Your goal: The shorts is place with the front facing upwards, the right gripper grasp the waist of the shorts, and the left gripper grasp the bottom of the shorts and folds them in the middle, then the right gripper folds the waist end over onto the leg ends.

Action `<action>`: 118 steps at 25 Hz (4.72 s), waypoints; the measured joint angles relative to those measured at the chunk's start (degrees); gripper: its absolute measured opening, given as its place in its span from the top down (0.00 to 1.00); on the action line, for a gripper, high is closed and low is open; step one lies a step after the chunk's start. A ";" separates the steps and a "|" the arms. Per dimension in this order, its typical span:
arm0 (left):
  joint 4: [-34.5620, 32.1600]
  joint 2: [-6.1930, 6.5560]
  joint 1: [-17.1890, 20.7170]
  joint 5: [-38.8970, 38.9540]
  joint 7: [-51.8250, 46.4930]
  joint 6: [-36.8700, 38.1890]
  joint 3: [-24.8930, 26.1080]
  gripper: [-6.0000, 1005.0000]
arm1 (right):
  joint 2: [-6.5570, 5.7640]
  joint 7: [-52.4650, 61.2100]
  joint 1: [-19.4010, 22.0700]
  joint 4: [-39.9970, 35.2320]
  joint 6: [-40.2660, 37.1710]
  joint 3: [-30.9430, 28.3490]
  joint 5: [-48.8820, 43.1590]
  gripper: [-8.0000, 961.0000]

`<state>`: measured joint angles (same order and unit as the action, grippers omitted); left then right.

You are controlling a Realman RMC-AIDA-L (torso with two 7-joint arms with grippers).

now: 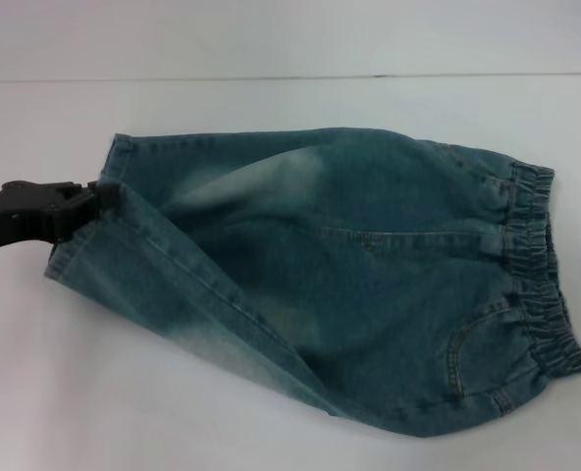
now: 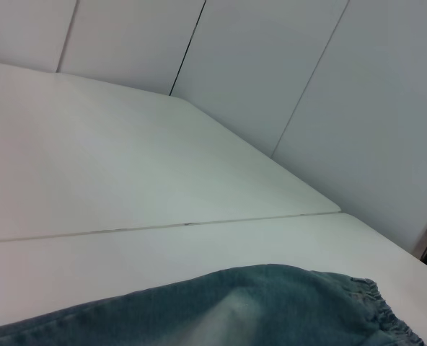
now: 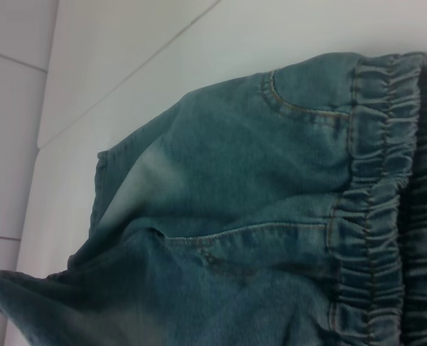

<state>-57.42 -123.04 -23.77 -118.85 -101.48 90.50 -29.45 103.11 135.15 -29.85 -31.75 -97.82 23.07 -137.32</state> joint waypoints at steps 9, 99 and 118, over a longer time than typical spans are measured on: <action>0.24 -0.44 0.93 -0.13 0.27 0.35 -0.02 0.94 | 0.80 -0.80 1.68 0.09 -0.52 0.59 -0.09 0.11; 2.14 -0.71 -0.12 1.30 2.00 1.23 -0.70 0.94 | 4.82 -4.58 0.60 0.64 2.17 3.42 0.35 0.78; 4.75 -0.48 0.62 6.36 4.76 0.63 -0.11 0.94 | 5.10 -6.25 4.95 1.21 0.73 -3.48 8.87 0.96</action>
<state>-52.68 -123.52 -23.15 -112.49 -96.72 91.13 -29.56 108.21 128.90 -24.90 -30.54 -97.09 19.59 -128.45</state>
